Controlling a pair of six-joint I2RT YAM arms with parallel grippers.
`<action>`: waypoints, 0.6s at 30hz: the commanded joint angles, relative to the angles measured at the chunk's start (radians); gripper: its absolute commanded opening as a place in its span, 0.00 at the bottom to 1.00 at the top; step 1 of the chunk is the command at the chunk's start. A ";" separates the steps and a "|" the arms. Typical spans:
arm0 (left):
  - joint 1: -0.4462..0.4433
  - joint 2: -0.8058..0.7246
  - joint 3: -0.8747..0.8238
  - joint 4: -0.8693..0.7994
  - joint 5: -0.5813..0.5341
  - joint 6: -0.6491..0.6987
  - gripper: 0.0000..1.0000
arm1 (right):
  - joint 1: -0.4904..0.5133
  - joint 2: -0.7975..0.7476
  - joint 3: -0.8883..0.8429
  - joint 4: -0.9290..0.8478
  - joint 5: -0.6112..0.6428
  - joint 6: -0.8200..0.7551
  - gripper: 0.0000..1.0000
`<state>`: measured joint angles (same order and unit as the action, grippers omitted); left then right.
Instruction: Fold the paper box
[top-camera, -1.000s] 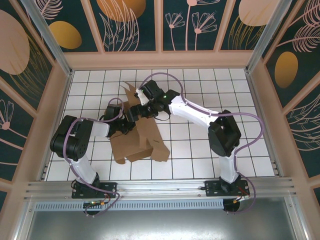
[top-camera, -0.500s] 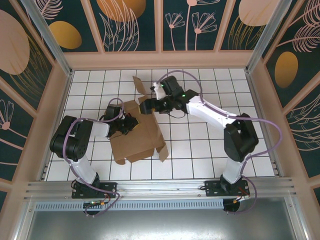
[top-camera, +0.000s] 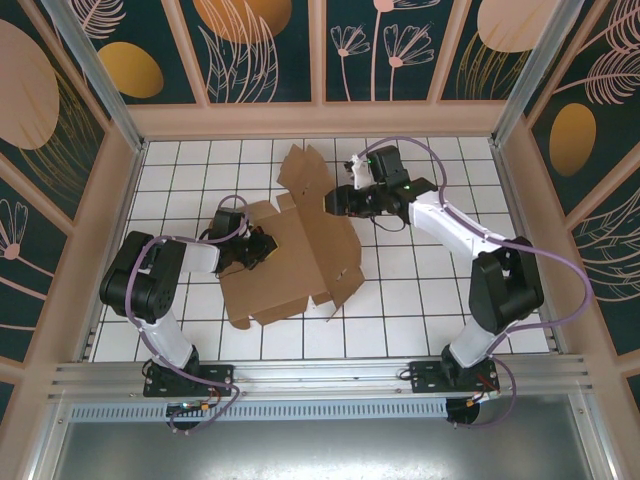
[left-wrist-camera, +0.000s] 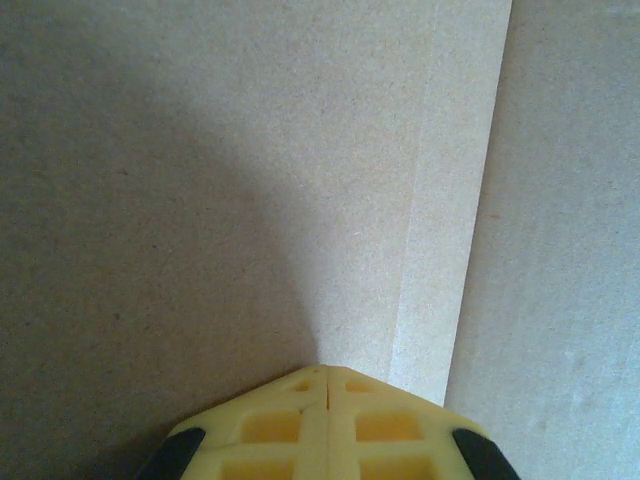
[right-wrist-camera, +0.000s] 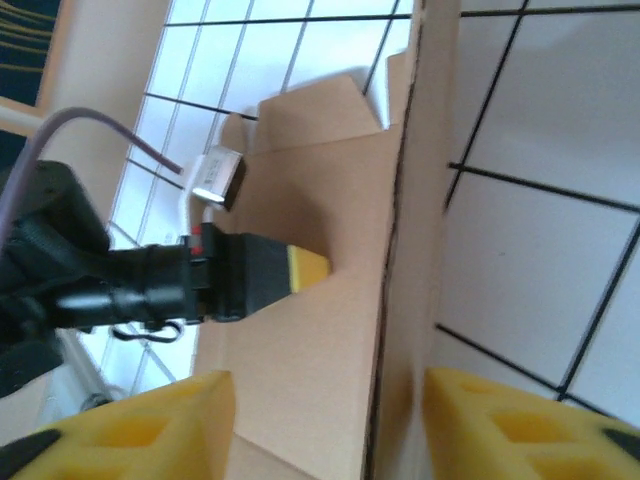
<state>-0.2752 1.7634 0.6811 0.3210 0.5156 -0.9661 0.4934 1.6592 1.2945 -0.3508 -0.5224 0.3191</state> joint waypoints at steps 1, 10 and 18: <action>-0.003 -0.011 0.011 -0.069 -0.044 0.041 0.00 | -0.007 0.023 -0.008 -0.039 0.147 -0.066 0.40; -0.003 -0.001 0.018 -0.090 -0.069 0.057 0.00 | -0.011 0.147 0.001 -0.066 0.364 -0.138 0.07; -0.003 0.004 0.028 -0.126 -0.100 0.078 0.00 | -0.051 0.243 -0.039 0.002 0.369 -0.165 0.12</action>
<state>-0.2749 1.7546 0.7052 0.2653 0.4522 -0.9173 0.4454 1.8702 1.2793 -0.3660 -0.1127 0.1585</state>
